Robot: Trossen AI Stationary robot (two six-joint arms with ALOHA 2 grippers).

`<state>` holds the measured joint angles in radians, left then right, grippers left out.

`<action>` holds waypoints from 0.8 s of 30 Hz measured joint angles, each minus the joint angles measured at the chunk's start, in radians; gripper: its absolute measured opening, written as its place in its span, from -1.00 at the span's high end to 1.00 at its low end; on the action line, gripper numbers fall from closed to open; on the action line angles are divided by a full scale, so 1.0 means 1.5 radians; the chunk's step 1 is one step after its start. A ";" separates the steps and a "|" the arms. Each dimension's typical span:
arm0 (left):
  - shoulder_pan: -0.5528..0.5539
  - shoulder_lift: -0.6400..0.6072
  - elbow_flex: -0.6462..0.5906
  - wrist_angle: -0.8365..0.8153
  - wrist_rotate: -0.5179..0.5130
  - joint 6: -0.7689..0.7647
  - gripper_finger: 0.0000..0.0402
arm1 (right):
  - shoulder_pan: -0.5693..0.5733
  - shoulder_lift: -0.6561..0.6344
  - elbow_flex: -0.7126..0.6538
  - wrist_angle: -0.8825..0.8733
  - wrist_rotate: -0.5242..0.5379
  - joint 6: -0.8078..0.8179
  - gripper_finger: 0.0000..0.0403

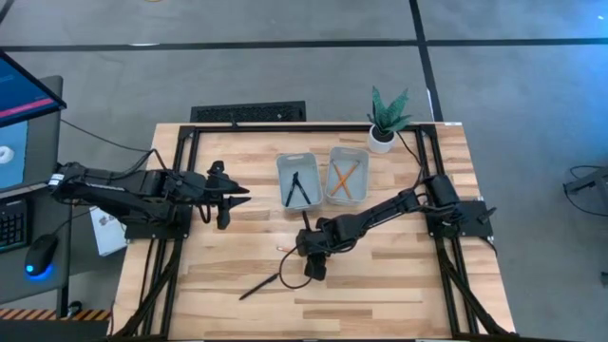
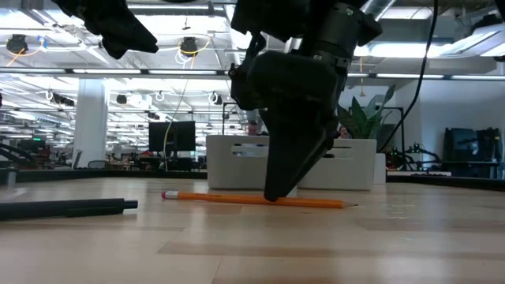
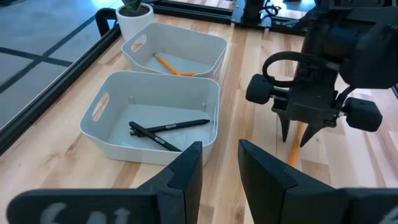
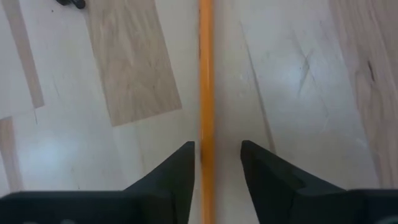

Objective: Sort pens & pencils
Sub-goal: Put the yellow pencil into the right gray bin

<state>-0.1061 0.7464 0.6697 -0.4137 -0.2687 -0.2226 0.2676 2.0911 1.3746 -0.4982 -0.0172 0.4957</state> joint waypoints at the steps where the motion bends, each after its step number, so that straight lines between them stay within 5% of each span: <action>1: 0.000 0.000 0.000 0.000 0.000 0.000 0.53 | 0.000 0.000 0.000 -0.003 0.000 0.000 0.26; 24: 0.000 0.000 0.000 0.000 0.000 0.018 0.53 | -0.006 0.000 -0.001 -0.079 -0.003 0.020 0.59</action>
<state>-0.1062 0.7464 0.6697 -0.4137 -0.2692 -0.1955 0.2592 2.0911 1.3739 -0.6167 -0.0219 0.5259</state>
